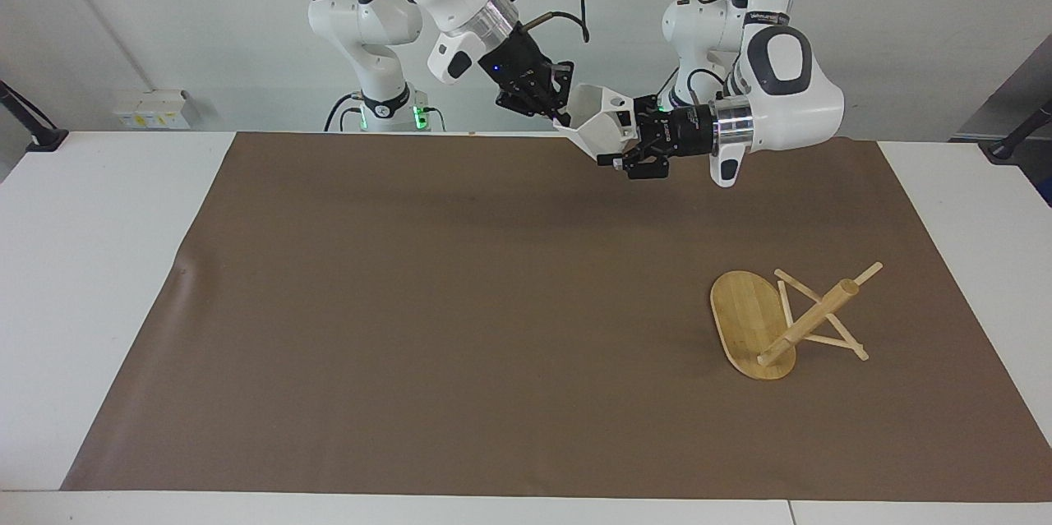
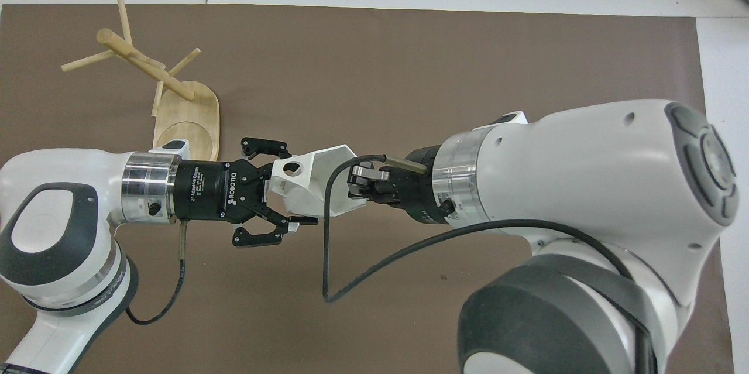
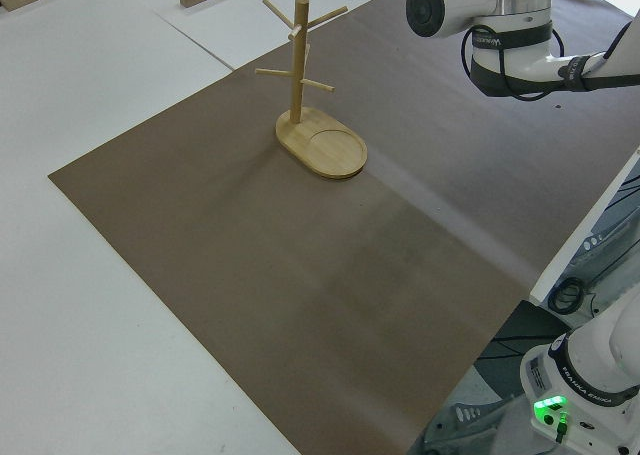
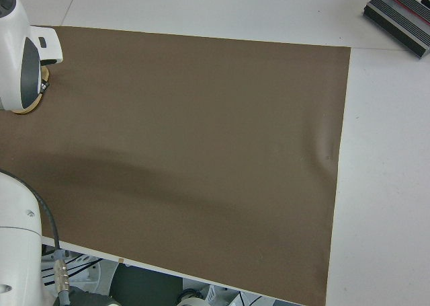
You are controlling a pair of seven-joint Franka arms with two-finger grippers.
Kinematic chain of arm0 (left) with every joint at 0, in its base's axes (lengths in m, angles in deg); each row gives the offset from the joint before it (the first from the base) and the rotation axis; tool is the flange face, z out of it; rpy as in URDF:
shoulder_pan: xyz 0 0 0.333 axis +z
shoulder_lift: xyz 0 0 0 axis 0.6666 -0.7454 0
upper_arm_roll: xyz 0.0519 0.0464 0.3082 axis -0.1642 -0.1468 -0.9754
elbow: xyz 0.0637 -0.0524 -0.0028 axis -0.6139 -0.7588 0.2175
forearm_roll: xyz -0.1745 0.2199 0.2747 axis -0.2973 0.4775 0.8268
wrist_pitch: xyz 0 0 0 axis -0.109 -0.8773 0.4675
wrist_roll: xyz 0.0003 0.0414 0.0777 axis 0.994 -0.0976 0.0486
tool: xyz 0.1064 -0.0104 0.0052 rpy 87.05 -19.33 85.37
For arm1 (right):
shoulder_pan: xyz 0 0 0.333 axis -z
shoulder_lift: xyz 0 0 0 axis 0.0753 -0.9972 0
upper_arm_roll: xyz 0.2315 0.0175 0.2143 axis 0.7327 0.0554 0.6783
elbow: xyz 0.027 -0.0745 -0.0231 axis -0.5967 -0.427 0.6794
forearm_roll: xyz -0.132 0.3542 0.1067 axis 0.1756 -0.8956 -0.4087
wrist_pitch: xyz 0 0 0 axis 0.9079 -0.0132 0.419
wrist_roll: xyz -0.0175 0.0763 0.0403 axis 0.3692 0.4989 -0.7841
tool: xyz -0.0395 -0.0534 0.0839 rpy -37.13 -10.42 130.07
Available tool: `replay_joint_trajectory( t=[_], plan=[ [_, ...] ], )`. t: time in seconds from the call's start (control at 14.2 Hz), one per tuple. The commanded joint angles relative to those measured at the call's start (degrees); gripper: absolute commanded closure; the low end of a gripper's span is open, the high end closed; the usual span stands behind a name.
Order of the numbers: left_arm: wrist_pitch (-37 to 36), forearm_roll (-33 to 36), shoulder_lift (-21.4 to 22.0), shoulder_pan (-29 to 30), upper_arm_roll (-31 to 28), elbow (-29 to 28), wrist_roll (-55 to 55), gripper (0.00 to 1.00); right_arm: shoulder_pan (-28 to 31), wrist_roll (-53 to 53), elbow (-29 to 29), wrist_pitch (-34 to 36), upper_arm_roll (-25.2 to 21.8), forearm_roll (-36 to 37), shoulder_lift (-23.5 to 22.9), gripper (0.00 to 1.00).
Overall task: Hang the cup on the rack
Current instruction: 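Close the left gripper on the mug body held by the right gripper, then carry the mug to the rack with the left gripper while the right gripper withdraws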
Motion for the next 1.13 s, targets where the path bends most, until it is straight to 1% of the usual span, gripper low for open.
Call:
replay_joint_trajectory(
  t=[0.0, 0.07, 0.28, 0.42, 0.64, 0.78, 0.99, 1.06],
  plan=[
    [0.9, -0.5, 1.6, 0.2, -0.8, -1.4, -4.1, 1.00, 0.8, -0.6, -0.8, -0.4, 0.5, -1.8, 1.1, 0.71],
    [0.9, -0.4, 1.6, 0.3, -0.8, -1.4, -4.4, 1.00, 0.8, -0.6, -0.8, -0.4, 0.5, -1.8, 1.1, 0.61],
    [1.0, -0.3, 1.5, 0.4, -0.9, -1.3, -5.1, 1.00, 0.8, -0.5, -0.8, -0.5, 0.5, -1.8, 1.0, 0.24],
    [1.4, 1.7, 1.5, 0.3, -0.9, -1.4, -6.2, 1.00, 0.8, 0.0, -0.8, -0.7, 0.4, -1.8, 1.0, 0.00],
    [2.8, 3.9, 1.5, 0.4, -0.9, -1.4, -8.9, 1.00, 0.8, 0.2, -0.8, -0.7, 0.5, -1.8, 1.0, 0.00],
    [7.0, 5.4, 1.1, 0.1, -0.8, -1.5, -12.2, 1.00, 0.8, 0.3, -0.9, -0.7, 0.4, -1.6, 1.0, 0.00],
    [9.4, 9.0, 0.9, 0.9, -0.8, -1.6, -15.6, 1.00, 0.8, 0.4, -0.9, -0.8, 0.3, -1.3, 1.0, 0.00],
    [13.0, 9.2, 0.8, 1.2, -0.8, -1.6, -16.7, 1.00, 0.8, 0.4, -0.9, -0.8, 0.3, -1.1, 1.0, 0.00]
  ],
)
